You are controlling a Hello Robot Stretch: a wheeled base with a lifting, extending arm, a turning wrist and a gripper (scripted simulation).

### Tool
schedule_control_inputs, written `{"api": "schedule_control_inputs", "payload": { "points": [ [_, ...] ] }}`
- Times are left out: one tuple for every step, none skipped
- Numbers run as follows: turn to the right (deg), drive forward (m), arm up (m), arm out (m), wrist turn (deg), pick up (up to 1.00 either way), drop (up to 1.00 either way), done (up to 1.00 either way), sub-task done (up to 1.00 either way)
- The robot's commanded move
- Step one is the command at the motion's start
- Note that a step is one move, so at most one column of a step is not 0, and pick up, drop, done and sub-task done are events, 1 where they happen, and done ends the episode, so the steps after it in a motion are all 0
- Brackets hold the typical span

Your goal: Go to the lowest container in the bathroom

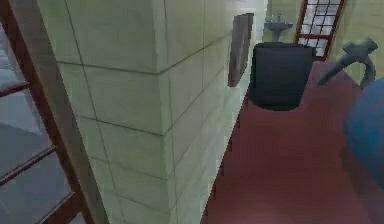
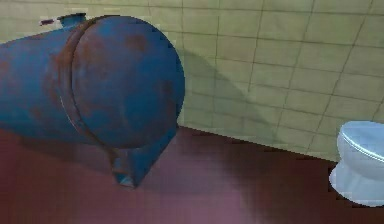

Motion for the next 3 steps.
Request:
{"api": "schedule_control_inputs", "payload": {
  "points": [
    [45.0,0.00,0.00,0.00,0.0,0.00,0.00,0.00,0.00],
    [6.0,0.00,0.00,0.00,0.0,0.00,0.00,0.00,0.00],
    [3.0,0.00,0.00,0.00,0.0,0.00,0.00,0.00,0.00]
  ]
}}
